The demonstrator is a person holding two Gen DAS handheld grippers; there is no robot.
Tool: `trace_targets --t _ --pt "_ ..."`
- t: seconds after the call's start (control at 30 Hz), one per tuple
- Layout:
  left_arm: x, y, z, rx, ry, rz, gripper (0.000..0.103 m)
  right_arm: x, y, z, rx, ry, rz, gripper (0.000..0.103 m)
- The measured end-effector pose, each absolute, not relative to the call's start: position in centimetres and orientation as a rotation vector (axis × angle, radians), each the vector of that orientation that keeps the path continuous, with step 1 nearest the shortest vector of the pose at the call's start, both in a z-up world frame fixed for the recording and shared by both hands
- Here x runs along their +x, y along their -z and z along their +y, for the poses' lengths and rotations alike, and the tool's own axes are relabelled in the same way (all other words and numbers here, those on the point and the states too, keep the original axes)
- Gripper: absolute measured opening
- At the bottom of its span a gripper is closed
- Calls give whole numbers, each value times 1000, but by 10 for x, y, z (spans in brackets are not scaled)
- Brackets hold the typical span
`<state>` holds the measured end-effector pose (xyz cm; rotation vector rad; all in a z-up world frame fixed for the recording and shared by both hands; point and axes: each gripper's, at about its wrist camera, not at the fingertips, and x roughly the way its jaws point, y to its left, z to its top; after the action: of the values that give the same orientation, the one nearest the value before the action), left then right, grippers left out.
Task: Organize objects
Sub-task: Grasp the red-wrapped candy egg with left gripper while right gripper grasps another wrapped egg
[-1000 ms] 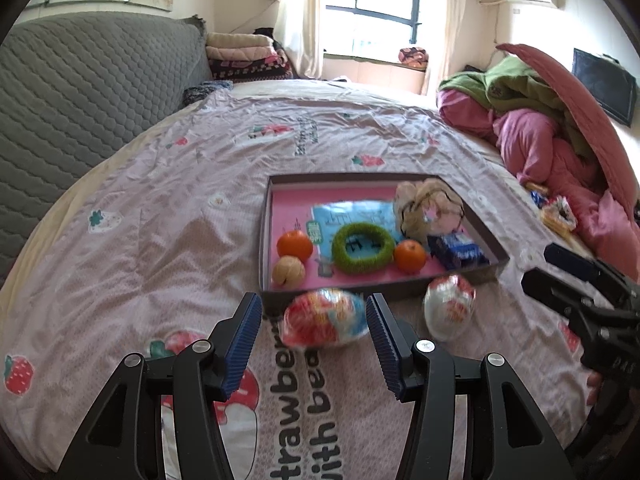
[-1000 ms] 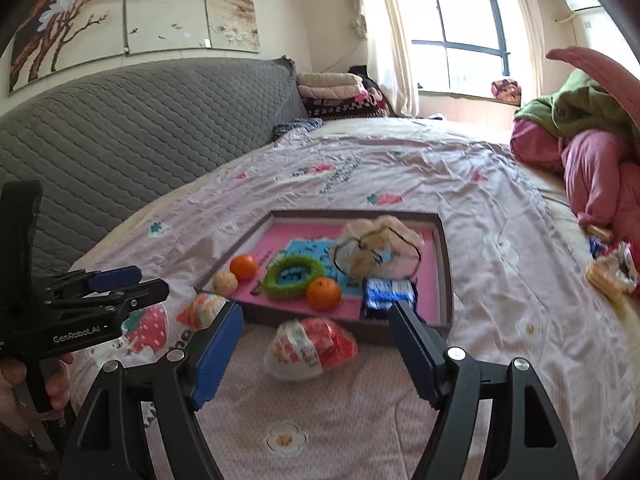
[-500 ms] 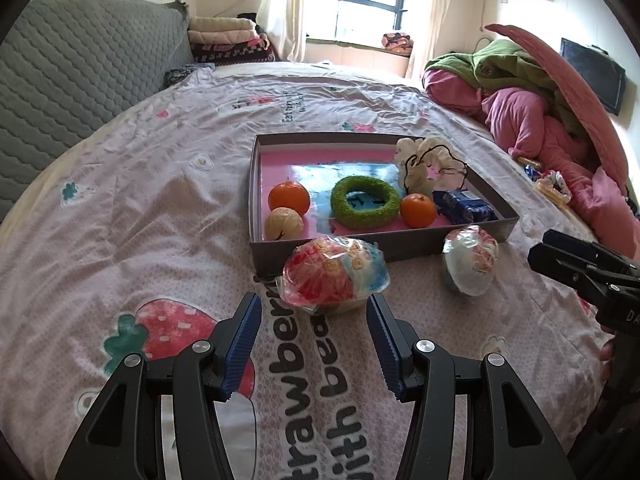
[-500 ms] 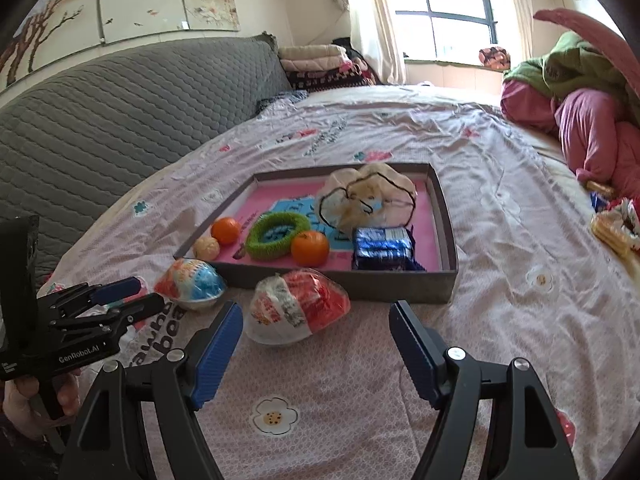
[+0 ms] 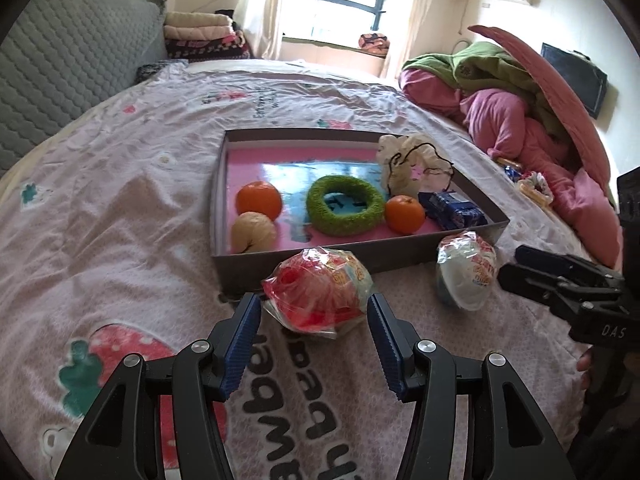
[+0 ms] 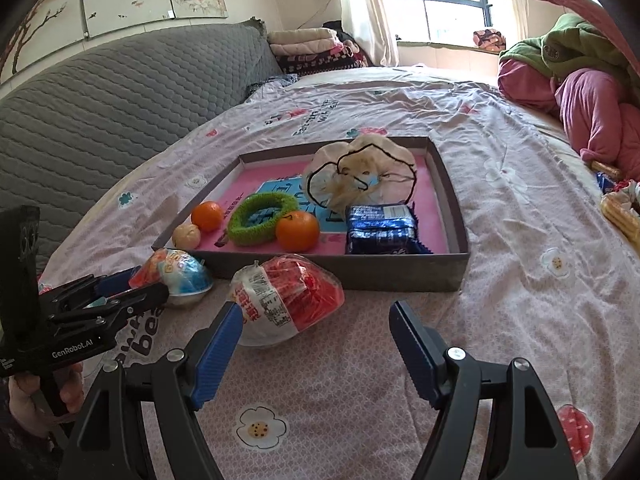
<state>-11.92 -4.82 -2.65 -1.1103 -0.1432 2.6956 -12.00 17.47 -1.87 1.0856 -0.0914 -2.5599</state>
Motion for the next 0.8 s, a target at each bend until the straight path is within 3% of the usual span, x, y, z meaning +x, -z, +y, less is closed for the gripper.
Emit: trace_targets --t 0.3,0.67,0.8 --pt "-134 34 -40 -1121 -2663 -149 62 -136 30 171 1128 2488 -192 79" --pt "-143 39 -38 -1128 -2631 -183 62 -163 45 171 1190 2346 -396 79" --pt "-147 43 -39 -1157 -2604 -224 61 -173 50 165 1208 2301 -388 75"
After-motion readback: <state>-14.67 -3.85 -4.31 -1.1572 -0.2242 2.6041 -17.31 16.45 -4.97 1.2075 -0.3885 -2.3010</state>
